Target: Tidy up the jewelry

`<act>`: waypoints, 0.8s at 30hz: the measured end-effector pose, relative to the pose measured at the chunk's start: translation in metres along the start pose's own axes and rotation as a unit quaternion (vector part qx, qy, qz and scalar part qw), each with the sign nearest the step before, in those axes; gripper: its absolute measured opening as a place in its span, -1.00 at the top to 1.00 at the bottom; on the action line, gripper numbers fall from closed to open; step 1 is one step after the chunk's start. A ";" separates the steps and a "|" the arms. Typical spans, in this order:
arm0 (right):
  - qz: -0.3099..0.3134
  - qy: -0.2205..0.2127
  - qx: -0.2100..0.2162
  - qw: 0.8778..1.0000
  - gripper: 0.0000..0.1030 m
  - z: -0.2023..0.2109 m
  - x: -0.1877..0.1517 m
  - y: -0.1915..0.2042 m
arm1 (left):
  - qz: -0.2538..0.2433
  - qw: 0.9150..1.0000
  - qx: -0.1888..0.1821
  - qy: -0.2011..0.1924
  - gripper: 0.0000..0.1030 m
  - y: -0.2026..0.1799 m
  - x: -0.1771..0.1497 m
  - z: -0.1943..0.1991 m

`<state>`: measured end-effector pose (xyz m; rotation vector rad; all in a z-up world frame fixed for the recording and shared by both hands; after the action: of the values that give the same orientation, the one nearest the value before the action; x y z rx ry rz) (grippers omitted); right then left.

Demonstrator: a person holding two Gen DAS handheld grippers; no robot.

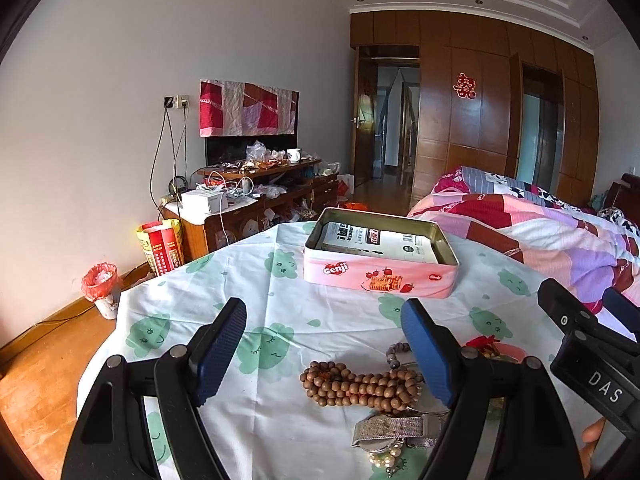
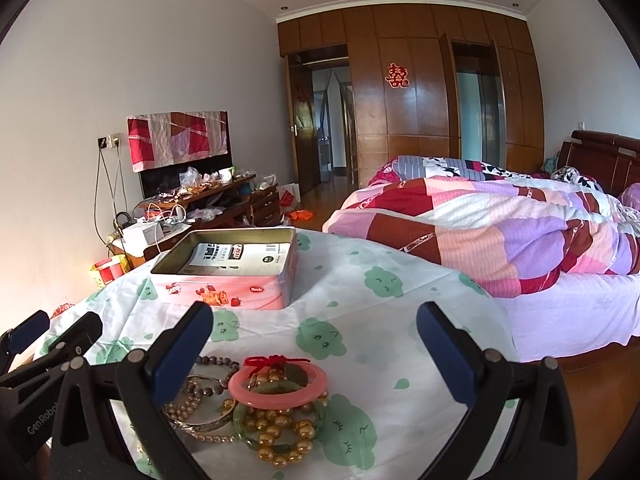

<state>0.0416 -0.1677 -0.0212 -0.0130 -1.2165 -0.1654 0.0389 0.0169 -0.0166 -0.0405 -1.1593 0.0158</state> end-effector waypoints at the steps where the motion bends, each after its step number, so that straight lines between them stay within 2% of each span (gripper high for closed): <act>1: 0.000 0.000 0.000 1.000 -1.00 0.000 0.000 0.000 | -0.002 1.000 0.000 -0.001 -0.55 0.000 0.000 0.000; 24: 0.001 0.000 0.000 1.000 -1.00 0.000 -0.001 0.001 | -0.004 1.000 0.001 -0.001 -0.55 -0.002 0.000 0.001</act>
<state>0.0417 -0.1666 -0.0220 -0.0148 -1.2154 -0.1645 0.0384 0.0147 -0.0163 -0.0335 -1.1618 0.0092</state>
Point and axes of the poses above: each gripper's, at about its wrist camera, not at the fingertips, and z roughly against the way its jaws point, y to its left, x to its top, the point moved 5 cm from there along -z, roughly the way its jaws point
